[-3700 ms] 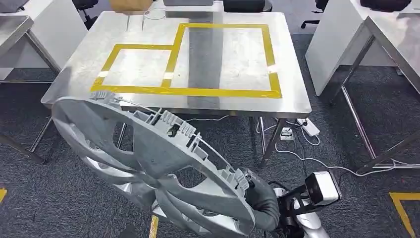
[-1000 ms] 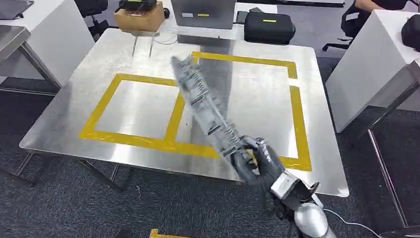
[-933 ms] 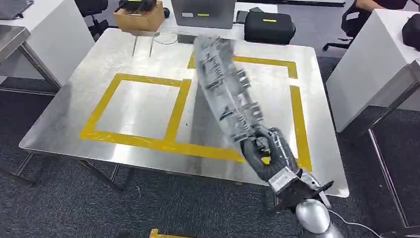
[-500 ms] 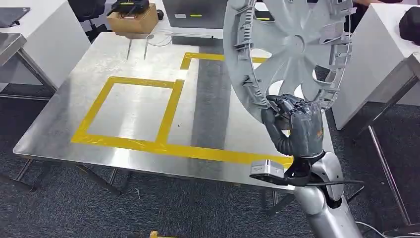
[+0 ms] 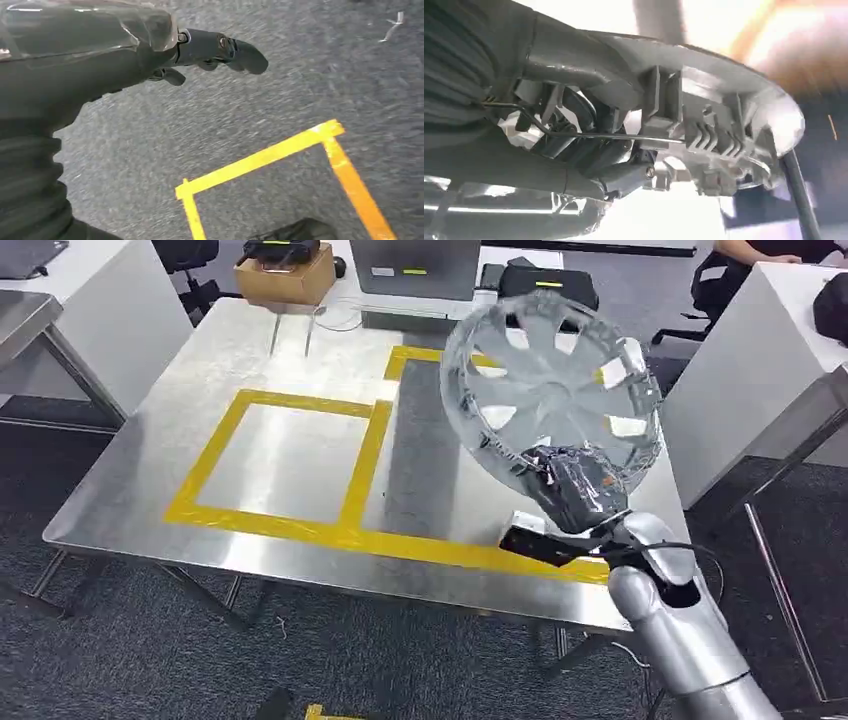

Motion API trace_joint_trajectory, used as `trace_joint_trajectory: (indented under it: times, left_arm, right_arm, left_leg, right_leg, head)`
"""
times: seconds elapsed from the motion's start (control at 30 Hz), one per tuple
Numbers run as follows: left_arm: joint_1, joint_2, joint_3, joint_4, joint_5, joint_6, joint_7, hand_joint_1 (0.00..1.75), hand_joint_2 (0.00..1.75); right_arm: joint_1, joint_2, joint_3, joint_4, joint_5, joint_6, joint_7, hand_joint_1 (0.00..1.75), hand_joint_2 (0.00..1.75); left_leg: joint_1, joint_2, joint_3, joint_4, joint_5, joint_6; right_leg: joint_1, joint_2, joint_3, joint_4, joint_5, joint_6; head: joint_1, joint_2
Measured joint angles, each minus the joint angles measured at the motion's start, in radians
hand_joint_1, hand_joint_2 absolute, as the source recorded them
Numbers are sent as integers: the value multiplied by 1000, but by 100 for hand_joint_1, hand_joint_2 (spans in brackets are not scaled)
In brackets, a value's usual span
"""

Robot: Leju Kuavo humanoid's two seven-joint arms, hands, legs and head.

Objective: Take the parts from the cabinet and place them on the table.

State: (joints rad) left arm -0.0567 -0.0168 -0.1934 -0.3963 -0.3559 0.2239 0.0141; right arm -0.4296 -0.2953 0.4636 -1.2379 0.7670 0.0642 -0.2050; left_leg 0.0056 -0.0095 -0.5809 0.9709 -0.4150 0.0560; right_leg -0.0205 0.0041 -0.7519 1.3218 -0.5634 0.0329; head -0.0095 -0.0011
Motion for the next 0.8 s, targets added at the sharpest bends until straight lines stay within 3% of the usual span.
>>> trace_joint_trajectory:
  times: [0.03, 0.07, 0.13, 0.17, 0.2, 0.27, 0.33, 0.37, 0.43, 0.47, 0.5, 0.53, 0.57, 0.63, 0.67, 0.7, 0.8]
  left_arm:
    - [-5, -1, -5, 2, 1, -5, 0, 0, 175]
    - [-10, -1, -9, 3, 3, -11, -1, 0, 175]
    - [-21, -4, -18, 5, 13, -14, -7, 0, 175]
    - [-28, -4, -22, 10, 19, -19, -11, 0, 175]
    - [-32, -5, -25, 13, 23, -24, -12, 0, 175]
    - [-33, -5, -28, 19, 35, -27, -16, 0, 175]
    - [-34, 0, -29, 25, 43, -26, -20, 0, 175]
    - [-35, -2, -29, 26, 47, -26, -24, 0, 175]
    - [-35, 0, -29, 31, 59, -24, -29, 0, 175]
    - [-34, 0, -29, 35, 64, -24, -32, 0, 175]
    - [-32, 0, -29, 38, 68, -24, -34, 0, 175]
    - [-31, 0, -29, 40, 73, -23, -35, 0, 175]
    - [-31, 0, -29, 41, 75, -22, -37, 0, 175]
    - [-31, 1, -30, 42, 84, -20, -42, 0, 175]
    - [-31, 3, -31, 42, 87, -15, -43, 0, 175]
    - [-31, 2, -34, 43, 95, -9, -46, 0, 175]
    - [-26, 2, -45, 43, 106, 5, -51, 0, 175]
  right_arm:
    - [-34, -6, 15, 85, -26, 37, -19, 175, 175]
    - [-70, -9, 28, 155, -46, 67, -34, 175, 175]
    - [-139, -15, 53, 280, -74, 117, -67, 175, 175]
    - [-182, -14, 70, 350, -90, 154, -90, 175, 175]
    - [-212, -14, 86, 401, -101, 183, -105, 175, 175]
    - [-254, -11, 117, 487, -112, 210, -128, 175, 175]
    - [-289, -1, 142, 547, -121, 220, -139, 175, 175]
    - [-302, 0, 150, 567, -126, 222, -141, 175, 175]
    - [-323, 10, 167, 606, -134, 225, -141, 175, 175]
    - [-329, 14, 177, 622, -134, 224, -141, 175, 175]
    - [-330, 18, 186, 637, -134, 220, -141, 175, 175]
    - [-331, 20, 193, 645, -133, 217, -141, 175, 175]
    - [-334, 23, 201, 655, -131, 210, -141, 175, 175]
    - [-342, 31, 217, 659, -119, 172, -153, 175, 175]
    - [-346, 36, 228, 659, -109, 136, -162, 175, 175]
    - [-350, 39, 241, 658, -106, 93, -170, 175, 175]
    - [-329, 49, 273, 614, -113, 28, -178, 175, 175]
  left_leg:
    - [0, -2, 1, 1, 0, 0]
    - [0, -3, 1, 3, 0, -1]
    - [0, -6, -2, 14, -6, -8]
    - [-12, -7, -13, 27, -11, -15]
    - [-11, -8, -20, 30, -12, -18]
    - [-8, -7, -21, 30, -11, -21]
    - [-4, -7, -29, 40, -25, -32]
    - [-4, -4, -40, 74, -47, -39]
    - [4, 1, -117, 237, -118, -50]
    - [5, 3, -156, 311, -142, -53]
    - [7, 4, -189, 364, -149, -55]
    - [7, 4, -192, 355, -129, -54]
    - [7, 4, -171, 300, -90, -51]
    - [7, 4, -88, 118, 5, -40]
    - [4, 4, -56, 51, 16, -32]
    - [-2, 5, -47, 36, 6, -30]
    - [-7, 8, -52, 37, 3, -21]
  right_leg:
    - [-2, 0, 9, -24, 18, 10]
    - [-4, 0, 39, -89, 50, 20]
    - [-7, -3, 127, -276, 127, 36]
    - [-3, -5, 155, -327, 133, 31]
    - [-4, -4, 147, -324, 137, 19]
    - [2, -4, 144, -322, 134, 12]
    - [-12, -3, 151, -326, 137, 1]
    - [-12, -4, 154, -326, 134, -9]
    - [-10, -4, 158, -326, 131, -13]
    - [-9, -4, 159, -326, 130, -14]
    - [-7, -4, 161, -326, 129, -15]
    - [-7, -3, 164, -326, 127, -17]
    - [-6, -3, 167, -326, 126, -18]
    - [-6, -1, 173, -326, 122, -16]
    - [-4, 1, 175, -327, 122, -15]
    - [7, 4, 170, -326, 119, -10]
    - [2, 4, 169, -333, 122, 4]
  head:
    - [0, 0]
    - [1, 0]
    - [2, 0]
    - [2, 0]
    - [-1, 0]
    - [0, 0]
    - [0, 0]
    - [-7, 0]
    - [-8, 0]
    - [-7, 0]
    - [-8, 0]
    - [-7, 0]
    - [-8, 0]
    - [-8, 0]
    - [-7, 0]
    - [-6, 0]
    - [-7, 0]
